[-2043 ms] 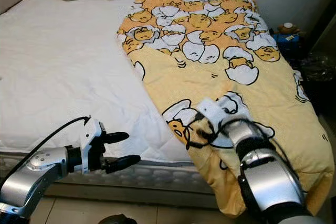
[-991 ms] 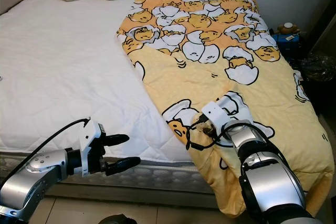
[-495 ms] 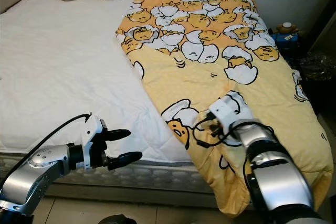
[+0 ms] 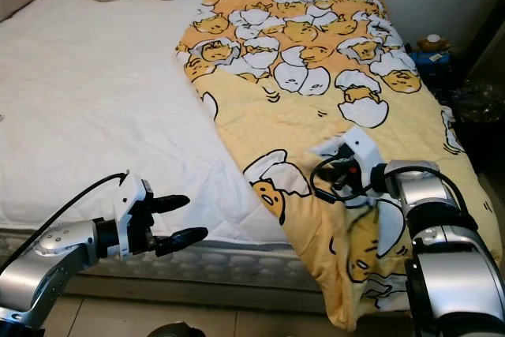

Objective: Clean up the room

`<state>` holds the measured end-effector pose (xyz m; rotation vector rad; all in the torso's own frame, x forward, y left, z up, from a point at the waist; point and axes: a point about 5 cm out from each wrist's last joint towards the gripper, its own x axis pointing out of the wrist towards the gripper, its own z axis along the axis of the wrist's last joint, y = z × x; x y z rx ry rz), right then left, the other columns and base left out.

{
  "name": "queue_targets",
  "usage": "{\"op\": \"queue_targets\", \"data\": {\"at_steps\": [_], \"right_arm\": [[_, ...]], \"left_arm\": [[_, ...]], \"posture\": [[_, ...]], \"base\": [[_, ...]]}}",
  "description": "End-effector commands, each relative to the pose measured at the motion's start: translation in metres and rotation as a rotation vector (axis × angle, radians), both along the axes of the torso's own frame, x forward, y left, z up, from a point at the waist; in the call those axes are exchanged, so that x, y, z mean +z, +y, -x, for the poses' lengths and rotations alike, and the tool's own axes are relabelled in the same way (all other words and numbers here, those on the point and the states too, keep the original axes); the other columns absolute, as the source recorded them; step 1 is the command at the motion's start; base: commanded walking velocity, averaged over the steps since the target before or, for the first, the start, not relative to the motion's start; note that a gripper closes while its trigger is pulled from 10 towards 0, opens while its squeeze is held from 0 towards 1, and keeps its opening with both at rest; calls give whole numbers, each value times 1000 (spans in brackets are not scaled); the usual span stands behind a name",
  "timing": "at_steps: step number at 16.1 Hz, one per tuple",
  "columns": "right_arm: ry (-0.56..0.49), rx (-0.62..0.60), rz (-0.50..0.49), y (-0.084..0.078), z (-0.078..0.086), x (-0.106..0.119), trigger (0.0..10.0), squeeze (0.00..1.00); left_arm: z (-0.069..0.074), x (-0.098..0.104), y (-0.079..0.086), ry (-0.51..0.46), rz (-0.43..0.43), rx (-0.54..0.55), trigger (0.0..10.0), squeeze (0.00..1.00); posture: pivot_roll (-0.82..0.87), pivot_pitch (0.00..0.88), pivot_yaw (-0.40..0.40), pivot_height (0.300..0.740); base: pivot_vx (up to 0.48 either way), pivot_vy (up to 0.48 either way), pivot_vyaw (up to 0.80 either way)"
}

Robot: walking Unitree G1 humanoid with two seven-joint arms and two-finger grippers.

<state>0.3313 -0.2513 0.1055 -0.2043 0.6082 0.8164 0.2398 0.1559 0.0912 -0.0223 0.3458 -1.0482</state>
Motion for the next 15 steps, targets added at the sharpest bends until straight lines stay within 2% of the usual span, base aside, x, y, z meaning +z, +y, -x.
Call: {"op": "queue_targets", "data": {"at_steps": [1, 3, 5, 6, 7, 9, 10, 11, 12, 15], "right_arm": [[-46, 43, -35, -2, 1, 9, 0, 0], [-66, 129, -122, 0, 10, 16, 0, 0], [-82, 158, -157, 7, 12, 19, 0, 0], [-110, 200, -195, 23, 13, 24, 0, 0], [-124, 221, -206, 30, 13, 26, 0, 0], [-135, 291, -250, 55, 15, 27, 0, 0], [-120, 373, -304, 86, 19, 24, 0, 0], [-102, 442, -330, 105, 25, 22, 0, 0], [-70, 553, -364, 130, 38, 22, 0, 0], [-24, 675, -412, 143, 56, 25, 0, 0]], "left_arm": [[0, 4, -1, -22, 3, 0, 10000, 0], [0, 4, -2, -29, 15, 11, 10000, 0], [1, 4, -1, -30, 15, 13, 10000, 0], [4, 7, 4, -34, 22, 22, 10000, 0], [4, 9, 7, -36, 27, 30, 10000, 0], [1, 12, 18, -61, 11, 77, 10000, 0], [-3, 16, 31, -81, -8, 123, 10000, 0], [-4, 18, 36, -87, -12, 137, 10000, 0], [-3, 20, 40, -95, -20, 146, 10000, 0], [0, 21, 43, -99, -27, 150, 10000, 0]], "posture": [[-25, 0, 21, 740], [-38, 0, 20, 740], [-45, 0, 26, 740], [-51, 0, 32, 740], [-50, 0, 33, 740], [-39, 0, 28, 740], [-28, 0, 19, 740], [-23, 0, 15, 740], [-14, 0, 2, 740], [-5, 0, -11, 740]], "base": [[0, 0, 0], [0, 0, 0], [0, 0, 0], [0, 0, 0], [0, 0, 0], [0, 0, 0], [0, 0, 0], [0, 0, 0], [0, 0, 0], [0, 0, 0]]}}
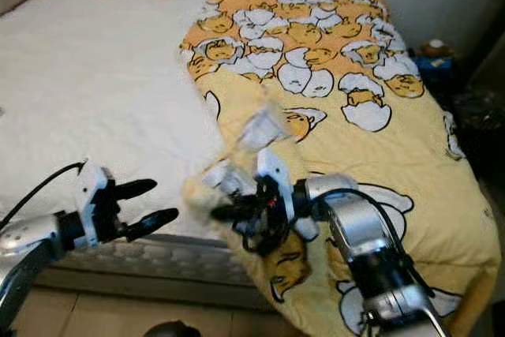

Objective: Clean up the room

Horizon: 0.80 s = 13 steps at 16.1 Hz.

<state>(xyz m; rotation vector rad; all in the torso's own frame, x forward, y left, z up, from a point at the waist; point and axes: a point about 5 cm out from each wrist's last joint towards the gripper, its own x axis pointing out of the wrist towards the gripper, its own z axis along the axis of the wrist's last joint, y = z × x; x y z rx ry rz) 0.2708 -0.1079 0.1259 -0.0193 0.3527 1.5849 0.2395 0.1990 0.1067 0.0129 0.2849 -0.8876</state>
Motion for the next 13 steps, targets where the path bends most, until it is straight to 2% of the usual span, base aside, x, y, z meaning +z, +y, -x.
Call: {"op": "queue_targets", "data": {"at_steps": [1, 2, 3, 5, 8, 10, 11, 12, 13], "right_arm": [[3, 91, -32, 3, 9, 8, 0, 0], [25, 146, -37, 4, 16, 9, 0, 0], [97, 252, -73, 4, 30, 13, 0, 0], [212, 353, -163, 4, 44, 25, 0, 0], [236, 380, -149, 2, 48, 25, 0, 0], [217, 349, -119, 0, 47, 22, 0, 0], [179, 305, -54, -2, 42, 18, 10000, 0], [160, 275, 5, -3, 39, 14, 10000, 886], [172, 274, 5, -4, 39, 14, 10000, 1000]], "left_arm": [[1, 6, 2, -29, -6, 8, 10000, 0], [2, 5, 3, -27, -6, 12, 10000, 0], [6, 5, 4, -23, -7, 12, 10000, 0], [8, 5, 4, -17, -3, 14, 10000, 0], [10, 4, 3, -13, -4, 11, 10000, 0], [10, 4, 1, -13, -3, 5, 10000, 0], [8, 4, 0, -11, -7, -6, 10000, 0], [7, 4, -2, -10, -13, -18, 10000, 0], [6, 4, -2, -10, -13, -19, 10000, 0]], "posture": [[2, 0, -17, 740], [3, 0, -18, 740], [13, 0, -25, 740], [18, 0, -29, 740], [19, 0, -24, 740], [17, 0, -19, 740], [13, 0, -10, 740], [12, 0, -6, 740], [12, 0, -5, 740]], "base": [[0, 0, 0], [0, 0, 0], [0, 0, 0], [0, 0, 0], [0, 0, 0], [0, 0, 0], [0, 0, 0], [0, 0, 0], [0, 0, 0]]}}
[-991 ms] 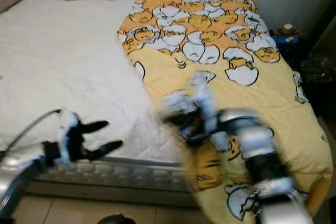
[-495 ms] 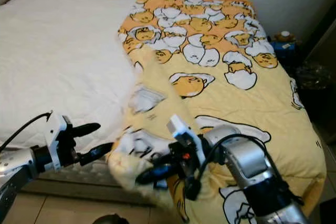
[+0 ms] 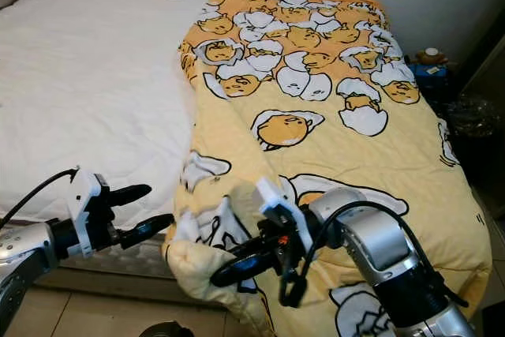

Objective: Clean up the room

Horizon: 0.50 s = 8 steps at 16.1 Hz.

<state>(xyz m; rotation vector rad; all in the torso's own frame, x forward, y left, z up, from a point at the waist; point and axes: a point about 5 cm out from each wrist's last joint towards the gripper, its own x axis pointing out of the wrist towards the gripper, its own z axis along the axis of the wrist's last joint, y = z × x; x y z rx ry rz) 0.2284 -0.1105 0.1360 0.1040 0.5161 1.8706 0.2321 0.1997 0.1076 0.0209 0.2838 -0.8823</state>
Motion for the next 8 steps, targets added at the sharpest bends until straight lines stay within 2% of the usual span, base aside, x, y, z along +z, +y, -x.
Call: {"op": "queue_targets", "data": {"at_steps": [1, 8], "right_arm": [[-18, -12, 9, -1, -4, 4, 10000, 1000], [-4, -45, -32, 0, -8, 11, 10000, 1000]], "left_arm": [[-2, 4, -2, -8, -9, -24, 10000, 0], [-8, 7, -2, -12, -12, -35, 10000, 0]], "posture": [[12, 0, -3, 740], [11, 0, 9, 740]], "base": [[0, 0, 0], [0, 0, 0]]}}
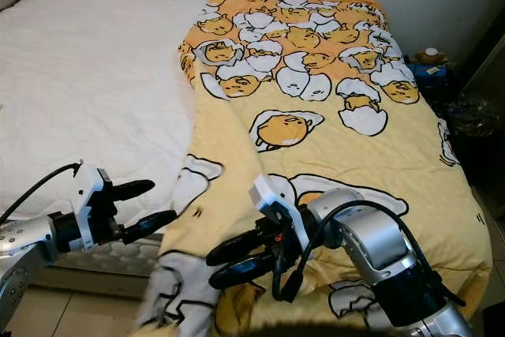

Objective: Clean up the room

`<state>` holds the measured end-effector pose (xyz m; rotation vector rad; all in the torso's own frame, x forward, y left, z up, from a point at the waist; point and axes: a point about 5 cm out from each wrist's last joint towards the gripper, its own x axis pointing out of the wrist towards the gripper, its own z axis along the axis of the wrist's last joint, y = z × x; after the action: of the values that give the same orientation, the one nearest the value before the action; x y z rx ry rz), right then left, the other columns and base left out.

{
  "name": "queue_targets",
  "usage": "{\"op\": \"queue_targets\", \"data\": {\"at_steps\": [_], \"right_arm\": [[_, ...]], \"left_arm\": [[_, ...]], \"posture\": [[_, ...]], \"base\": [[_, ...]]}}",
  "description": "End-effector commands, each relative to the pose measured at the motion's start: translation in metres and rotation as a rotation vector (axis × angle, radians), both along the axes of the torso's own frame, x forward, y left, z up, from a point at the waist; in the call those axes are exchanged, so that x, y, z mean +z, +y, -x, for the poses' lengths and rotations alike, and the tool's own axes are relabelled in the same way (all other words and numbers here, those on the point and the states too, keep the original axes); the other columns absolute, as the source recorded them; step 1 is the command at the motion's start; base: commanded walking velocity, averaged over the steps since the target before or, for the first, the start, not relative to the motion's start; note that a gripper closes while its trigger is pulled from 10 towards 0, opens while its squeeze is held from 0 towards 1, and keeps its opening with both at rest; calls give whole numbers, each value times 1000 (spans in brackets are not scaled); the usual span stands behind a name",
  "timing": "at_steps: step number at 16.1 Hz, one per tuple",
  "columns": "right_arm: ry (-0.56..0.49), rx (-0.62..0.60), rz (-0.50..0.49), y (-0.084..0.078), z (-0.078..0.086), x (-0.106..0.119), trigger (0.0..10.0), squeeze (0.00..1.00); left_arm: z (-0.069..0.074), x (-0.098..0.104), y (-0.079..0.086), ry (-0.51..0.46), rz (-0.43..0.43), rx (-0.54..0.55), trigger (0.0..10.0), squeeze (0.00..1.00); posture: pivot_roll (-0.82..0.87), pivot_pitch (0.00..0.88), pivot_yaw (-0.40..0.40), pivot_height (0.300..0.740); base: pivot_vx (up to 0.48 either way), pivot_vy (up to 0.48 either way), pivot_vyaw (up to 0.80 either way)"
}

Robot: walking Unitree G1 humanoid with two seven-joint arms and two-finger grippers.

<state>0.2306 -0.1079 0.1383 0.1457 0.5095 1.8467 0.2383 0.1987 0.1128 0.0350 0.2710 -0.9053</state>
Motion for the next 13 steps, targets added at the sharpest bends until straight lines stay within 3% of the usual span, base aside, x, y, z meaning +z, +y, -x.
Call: {"op": "queue_targets", "data": {"at_steps": [1, 2, 3, 4, 5, 6, 7, 9, 10, 13], "right_arm": [[-30, -24, -22, -3, -7, 12, 10000, 1000], [-56, -54, -45, -4, -10, 15, 10000, 1000], [-72, -71, -57, -4, -11, 17, 10000, 761], [-120, -155, -81, -9, -20, 22, 10000, 0], [-162, -257, -86, -18, -29, 25, 10000, 0], [-168, -282, -85, -20, -31, 25, 10000, 0], [-249, -452, -50, -27, -45, 23, 10000, 0], [-317, -651, 11, -37, -62, 18, 10000, 0], [-338, -838, 66, -51, -75, 11, 10000, 0], [-371, -1032, 135, -70, -82, -8, 10000, 0]], "left_arm": [[-2, 2, -1, 2, -8, -12, 10000, 0], [-2, 2, -1, 1, -7, -13, 10000, 0], [-2, 2, 0, 1, -7, -13, 10000, 0], [-2, 2, -1, 3, -5, -14, 10000, 0], [-2, 1, -3, -1, -4, -12, 10000, 0], [-2, 0, -4, -4, -4, -9, 10000, 0], [-8, -3, -5, -30, -19, 55, 10000, 0], [-15, -8, -6, -61, -39, 130, 10000, 0], [-15, -10, -16, -55, -11, 128, 10000, 0], [-15, -14, -36, -60, 23, 101, 10000, 0]], "posture": [[12, 0, 9, 740], [11, 0, 9, 740], [11, 0, 9, 740], [12, 0, 9, 740], [8, 0, 7, 740], [8, 0, 7, 740], [0, 0, 13, 740], [-8, 0, 17, 740], [-20, 0, 23, 740], [-20, 0, 21, 740]], "base": [[0, 0, 0], [0, 0, 0], [0, 0, 0], [0, 0, 0], [0, 0, 0], [0, 0, 0], [0, 0, 0], [0, 0, 0], [0, 0, 0], [0, 0, 0]]}}
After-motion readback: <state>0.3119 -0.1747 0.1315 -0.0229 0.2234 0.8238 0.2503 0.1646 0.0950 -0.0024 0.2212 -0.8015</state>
